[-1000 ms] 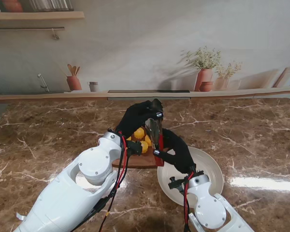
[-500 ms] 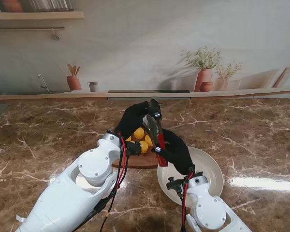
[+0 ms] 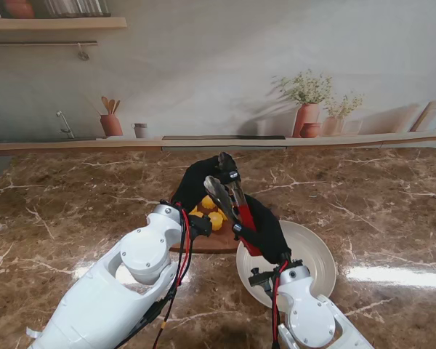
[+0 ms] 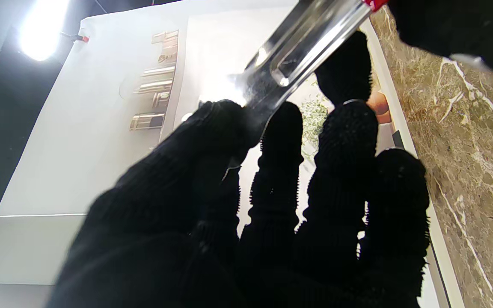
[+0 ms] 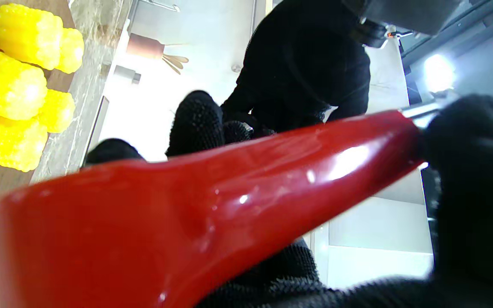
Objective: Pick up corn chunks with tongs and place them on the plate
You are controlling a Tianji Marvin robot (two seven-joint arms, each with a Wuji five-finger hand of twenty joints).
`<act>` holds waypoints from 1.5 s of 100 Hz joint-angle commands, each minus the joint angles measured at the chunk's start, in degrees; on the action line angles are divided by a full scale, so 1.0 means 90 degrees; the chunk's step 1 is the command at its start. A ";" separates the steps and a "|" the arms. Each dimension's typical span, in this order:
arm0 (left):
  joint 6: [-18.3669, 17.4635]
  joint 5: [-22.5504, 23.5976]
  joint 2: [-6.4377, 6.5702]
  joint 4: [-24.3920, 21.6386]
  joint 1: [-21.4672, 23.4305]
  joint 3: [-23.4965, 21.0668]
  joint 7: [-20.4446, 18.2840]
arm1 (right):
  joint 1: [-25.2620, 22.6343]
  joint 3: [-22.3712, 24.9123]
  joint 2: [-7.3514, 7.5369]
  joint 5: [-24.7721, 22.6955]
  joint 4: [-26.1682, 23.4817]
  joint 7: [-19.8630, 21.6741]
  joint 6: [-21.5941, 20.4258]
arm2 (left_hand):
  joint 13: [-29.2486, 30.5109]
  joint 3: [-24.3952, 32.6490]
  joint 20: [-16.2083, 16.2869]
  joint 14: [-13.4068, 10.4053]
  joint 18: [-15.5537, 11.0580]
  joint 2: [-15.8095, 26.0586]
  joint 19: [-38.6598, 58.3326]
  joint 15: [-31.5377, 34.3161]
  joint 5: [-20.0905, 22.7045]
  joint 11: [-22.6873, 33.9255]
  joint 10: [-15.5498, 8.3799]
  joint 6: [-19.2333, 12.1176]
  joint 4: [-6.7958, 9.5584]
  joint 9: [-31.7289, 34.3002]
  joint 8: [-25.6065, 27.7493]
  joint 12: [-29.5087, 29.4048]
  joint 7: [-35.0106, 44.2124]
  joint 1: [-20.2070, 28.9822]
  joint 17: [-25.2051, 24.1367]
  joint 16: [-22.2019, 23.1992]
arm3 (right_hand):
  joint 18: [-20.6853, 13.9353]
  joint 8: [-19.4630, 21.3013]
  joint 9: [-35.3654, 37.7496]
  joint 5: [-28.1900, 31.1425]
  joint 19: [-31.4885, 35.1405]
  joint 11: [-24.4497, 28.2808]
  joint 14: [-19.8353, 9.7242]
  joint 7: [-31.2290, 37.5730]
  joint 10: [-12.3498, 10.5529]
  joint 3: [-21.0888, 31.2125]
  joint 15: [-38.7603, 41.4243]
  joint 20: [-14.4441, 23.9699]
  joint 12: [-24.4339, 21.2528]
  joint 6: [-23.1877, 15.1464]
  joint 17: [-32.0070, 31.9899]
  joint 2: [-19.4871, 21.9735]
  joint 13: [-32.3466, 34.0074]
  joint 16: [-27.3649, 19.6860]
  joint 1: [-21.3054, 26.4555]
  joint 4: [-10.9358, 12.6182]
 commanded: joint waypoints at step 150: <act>0.0298 0.0146 0.0050 -0.0071 0.0106 -0.0095 -0.0210 | -0.0209 0.0108 0.0023 0.0191 -0.0128 0.0179 0.0132 | -0.0750 0.0361 0.0106 0.0282 -0.0187 0.0099 -0.0072 -0.0315 -0.0059 -0.0282 -0.0062 -0.0168 0.0159 -0.0375 -0.1047 -0.0221 0.0248 0.0056 -0.0737 -0.0135 | 0.0026 0.0769 0.1257 0.1424 -0.0562 0.0240 -0.0147 0.0990 -0.0482 -0.0490 -0.0453 0.0393 0.0513 -0.0950 -0.0552 -0.0349 -0.0093 0.0155 0.1858 -0.0212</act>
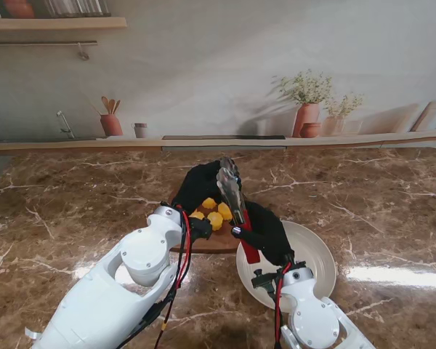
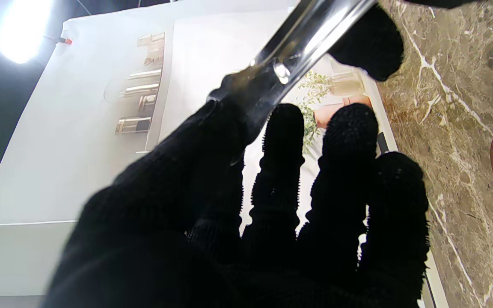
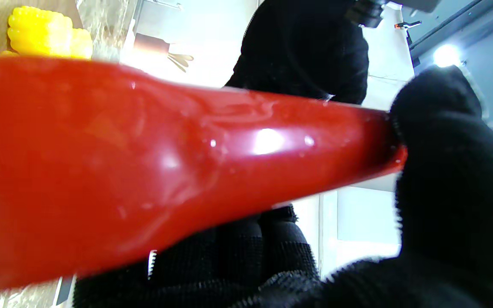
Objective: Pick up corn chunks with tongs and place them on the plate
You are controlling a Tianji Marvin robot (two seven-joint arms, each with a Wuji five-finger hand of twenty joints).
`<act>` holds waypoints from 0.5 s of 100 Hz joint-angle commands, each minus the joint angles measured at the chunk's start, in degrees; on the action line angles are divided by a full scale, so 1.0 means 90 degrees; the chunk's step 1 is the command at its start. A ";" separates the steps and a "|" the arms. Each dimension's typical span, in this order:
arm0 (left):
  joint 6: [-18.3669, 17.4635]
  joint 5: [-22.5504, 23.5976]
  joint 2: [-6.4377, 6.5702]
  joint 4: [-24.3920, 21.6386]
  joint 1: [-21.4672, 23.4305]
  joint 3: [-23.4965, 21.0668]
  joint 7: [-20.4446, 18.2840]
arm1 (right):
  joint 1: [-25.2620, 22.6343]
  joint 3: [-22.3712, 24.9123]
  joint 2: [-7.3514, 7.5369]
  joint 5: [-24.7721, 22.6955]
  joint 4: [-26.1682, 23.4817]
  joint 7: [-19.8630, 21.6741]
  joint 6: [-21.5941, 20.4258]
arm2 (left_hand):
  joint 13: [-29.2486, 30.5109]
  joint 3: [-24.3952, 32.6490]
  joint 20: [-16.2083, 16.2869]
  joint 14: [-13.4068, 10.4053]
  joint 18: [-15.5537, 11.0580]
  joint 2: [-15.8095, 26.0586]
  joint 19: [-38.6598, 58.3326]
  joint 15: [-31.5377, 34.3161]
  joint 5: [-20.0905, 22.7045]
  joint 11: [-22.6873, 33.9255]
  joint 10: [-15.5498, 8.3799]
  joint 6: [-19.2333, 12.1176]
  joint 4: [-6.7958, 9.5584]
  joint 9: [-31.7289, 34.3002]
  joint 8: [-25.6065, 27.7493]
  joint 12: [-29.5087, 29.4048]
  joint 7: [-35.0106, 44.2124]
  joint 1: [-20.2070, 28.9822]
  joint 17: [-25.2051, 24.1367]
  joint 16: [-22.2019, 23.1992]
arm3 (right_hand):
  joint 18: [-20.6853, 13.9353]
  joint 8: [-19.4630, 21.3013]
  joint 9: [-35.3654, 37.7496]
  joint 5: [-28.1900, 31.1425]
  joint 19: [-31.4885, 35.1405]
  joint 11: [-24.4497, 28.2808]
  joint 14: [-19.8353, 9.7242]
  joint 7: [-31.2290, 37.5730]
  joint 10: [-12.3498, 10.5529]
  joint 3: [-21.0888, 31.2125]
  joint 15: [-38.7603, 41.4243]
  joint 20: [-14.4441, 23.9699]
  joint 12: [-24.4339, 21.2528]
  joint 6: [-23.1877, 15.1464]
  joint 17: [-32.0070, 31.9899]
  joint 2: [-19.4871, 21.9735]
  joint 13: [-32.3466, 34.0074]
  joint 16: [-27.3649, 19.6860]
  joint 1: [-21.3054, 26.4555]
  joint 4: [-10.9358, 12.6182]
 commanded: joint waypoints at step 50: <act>-0.0016 0.1359 0.0358 -0.0087 0.0321 -0.0505 -0.0316 | -0.0001 0.0611 0.0057 -0.0677 -0.0058 0.0074 0.0655 | -0.4063 -0.0394 -0.0549 -0.0714 -0.1458 0.0138 -0.3373 -0.2898 -0.2552 -0.0905 -0.0635 0.0744 0.0699 -0.4718 -0.2235 -0.2769 -0.3380 -0.1578 -0.3306 -0.1566 | -0.0627 0.0270 0.0200 0.0451 0.0931 0.0131 -0.0372 0.0496 -0.0404 0.0715 0.1023 0.0624 0.0291 -0.1176 0.0052 -0.0279 0.0305 0.0289 0.0757 -0.0122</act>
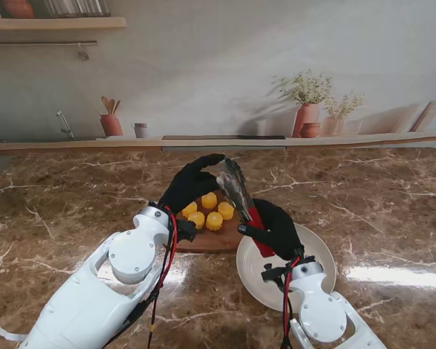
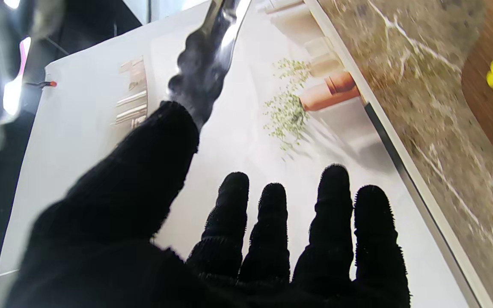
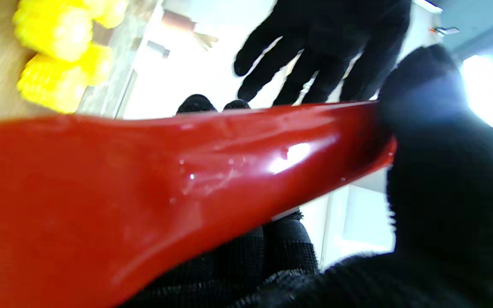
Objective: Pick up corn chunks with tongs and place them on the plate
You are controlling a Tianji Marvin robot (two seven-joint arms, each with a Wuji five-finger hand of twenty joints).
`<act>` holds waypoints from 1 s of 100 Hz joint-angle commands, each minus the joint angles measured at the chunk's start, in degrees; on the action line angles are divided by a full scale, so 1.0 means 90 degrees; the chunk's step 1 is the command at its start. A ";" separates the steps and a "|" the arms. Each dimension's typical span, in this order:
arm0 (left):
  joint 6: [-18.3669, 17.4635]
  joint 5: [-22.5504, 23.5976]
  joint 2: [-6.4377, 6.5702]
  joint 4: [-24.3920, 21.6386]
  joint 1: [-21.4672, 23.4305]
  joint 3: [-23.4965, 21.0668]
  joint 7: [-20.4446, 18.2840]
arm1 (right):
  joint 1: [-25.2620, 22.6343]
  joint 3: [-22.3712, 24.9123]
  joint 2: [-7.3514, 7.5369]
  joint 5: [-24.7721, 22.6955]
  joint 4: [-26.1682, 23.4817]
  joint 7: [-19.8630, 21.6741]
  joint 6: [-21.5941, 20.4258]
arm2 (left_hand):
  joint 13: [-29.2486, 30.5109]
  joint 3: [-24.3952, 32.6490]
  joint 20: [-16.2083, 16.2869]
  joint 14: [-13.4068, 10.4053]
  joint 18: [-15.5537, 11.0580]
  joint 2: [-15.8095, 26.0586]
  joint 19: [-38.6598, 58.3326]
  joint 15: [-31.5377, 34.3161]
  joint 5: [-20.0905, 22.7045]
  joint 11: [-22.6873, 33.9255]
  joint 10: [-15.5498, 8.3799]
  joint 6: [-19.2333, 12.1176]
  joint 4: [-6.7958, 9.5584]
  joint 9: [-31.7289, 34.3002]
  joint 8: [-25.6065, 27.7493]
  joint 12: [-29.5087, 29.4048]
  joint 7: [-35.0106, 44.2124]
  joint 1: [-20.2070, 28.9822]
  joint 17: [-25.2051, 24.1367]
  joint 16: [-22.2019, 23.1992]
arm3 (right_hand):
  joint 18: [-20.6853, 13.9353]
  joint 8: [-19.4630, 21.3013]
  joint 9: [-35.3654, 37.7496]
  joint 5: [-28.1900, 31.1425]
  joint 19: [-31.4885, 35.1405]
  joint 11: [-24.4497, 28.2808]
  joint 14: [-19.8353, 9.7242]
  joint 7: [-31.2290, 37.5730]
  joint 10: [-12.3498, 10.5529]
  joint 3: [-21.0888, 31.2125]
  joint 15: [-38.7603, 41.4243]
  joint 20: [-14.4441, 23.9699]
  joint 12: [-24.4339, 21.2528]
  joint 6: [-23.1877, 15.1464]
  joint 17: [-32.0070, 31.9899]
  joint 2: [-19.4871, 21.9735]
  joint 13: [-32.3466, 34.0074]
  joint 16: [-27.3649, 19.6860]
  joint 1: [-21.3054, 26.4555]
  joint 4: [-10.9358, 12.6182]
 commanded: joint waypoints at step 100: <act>-0.0699 0.2293 0.0568 -0.1264 0.2558 -0.1796 -0.0032 | 0.0973 0.0270 0.0940 -0.5524 0.0348 0.1416 0.2622 | 0.0009 -0.0704 -0.0439 -0.0651 -0.0331 0.0109 -0.0834 -0.0987 0.0345 -0.0179 -0.0284 -0.0120 0.0164 0.0221 -0.0079 -0.0402 -0.0106 -0.0309 -0.0439 -0.1075 | -0.1460 0.0104 -0.0297 -0.0159 0.1679 0.0257 -0.0823 0.0052 -0.0352 0.0211 0.1575 0.0758 0.0235 -0.0571 0.0931 0.0280 0.0464 0.0594 0.0250 -0.0115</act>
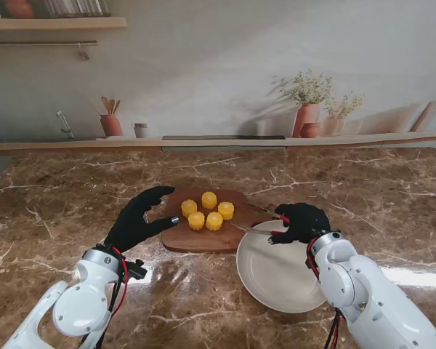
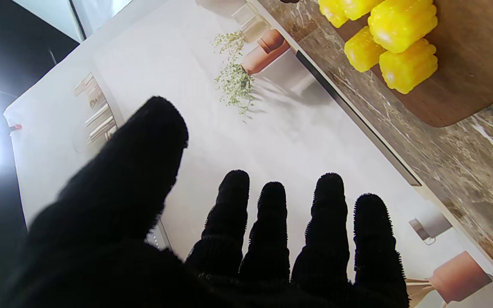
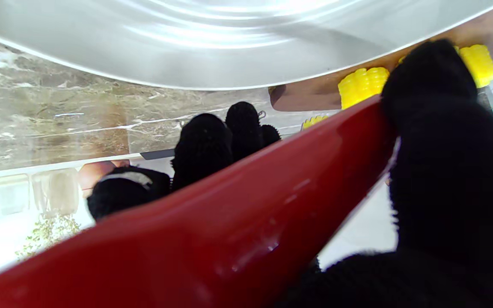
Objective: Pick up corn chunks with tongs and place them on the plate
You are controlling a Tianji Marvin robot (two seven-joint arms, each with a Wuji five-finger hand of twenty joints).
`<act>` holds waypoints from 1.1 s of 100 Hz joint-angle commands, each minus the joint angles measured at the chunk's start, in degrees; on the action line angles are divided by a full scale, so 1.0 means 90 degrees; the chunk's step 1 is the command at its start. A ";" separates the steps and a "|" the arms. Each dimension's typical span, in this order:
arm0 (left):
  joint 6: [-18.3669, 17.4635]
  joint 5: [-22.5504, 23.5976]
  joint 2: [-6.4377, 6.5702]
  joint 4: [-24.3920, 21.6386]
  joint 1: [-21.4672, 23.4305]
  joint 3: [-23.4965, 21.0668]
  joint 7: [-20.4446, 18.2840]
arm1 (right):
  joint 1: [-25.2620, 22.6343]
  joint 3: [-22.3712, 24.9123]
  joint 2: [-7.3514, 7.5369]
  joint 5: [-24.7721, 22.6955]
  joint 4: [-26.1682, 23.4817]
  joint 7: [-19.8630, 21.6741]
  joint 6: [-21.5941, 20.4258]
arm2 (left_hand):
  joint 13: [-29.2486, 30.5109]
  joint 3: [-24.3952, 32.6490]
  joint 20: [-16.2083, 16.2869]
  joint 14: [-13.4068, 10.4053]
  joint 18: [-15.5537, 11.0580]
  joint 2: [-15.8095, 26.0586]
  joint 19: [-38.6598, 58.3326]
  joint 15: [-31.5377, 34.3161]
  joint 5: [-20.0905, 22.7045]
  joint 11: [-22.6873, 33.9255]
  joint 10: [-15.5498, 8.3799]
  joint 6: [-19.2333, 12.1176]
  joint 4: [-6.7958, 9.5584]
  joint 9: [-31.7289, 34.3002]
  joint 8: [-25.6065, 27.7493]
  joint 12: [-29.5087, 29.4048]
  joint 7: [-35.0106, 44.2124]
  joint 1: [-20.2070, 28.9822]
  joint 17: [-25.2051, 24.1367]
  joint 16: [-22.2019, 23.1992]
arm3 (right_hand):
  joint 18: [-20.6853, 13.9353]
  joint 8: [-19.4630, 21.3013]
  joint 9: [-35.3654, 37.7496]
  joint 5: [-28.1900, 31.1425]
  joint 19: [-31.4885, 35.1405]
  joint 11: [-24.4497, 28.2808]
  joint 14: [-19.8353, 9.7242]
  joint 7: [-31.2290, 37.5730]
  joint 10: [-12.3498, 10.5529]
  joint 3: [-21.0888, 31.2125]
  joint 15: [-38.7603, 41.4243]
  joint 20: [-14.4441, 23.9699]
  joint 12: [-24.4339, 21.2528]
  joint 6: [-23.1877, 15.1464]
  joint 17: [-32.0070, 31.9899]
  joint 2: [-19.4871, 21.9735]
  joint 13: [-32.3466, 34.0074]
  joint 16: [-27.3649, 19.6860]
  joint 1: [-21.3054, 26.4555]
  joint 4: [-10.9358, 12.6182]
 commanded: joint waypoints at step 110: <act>-0.0056 0.0115 0.0093 -0.0054 0.0312 -0.0197 -0.0198 | 0.2184 -0.1472 0.0165 0.0698 0.1189 0.1762 0.0369 | -0.0123 -0.0358 -0.0065 -0.0438 -0.0424 0.0180 -0.0332 -0.0265 0.0207 -0.0170 -0.0269 -0.0155 0.0177 0.0090 0.0029 -0.0083 -0.0050 -0.0186 -0.0261 -0.0174 | -0.0789 0.0099 -0.0147 -0.0034 0.0930 0.0135 -0.0399 0.0009 -0.0172 0.0156 0.0396 0.0502 0.0078 -0.0561 0.0412 0.0515 0.0289 0.0210 0.0141 0.0016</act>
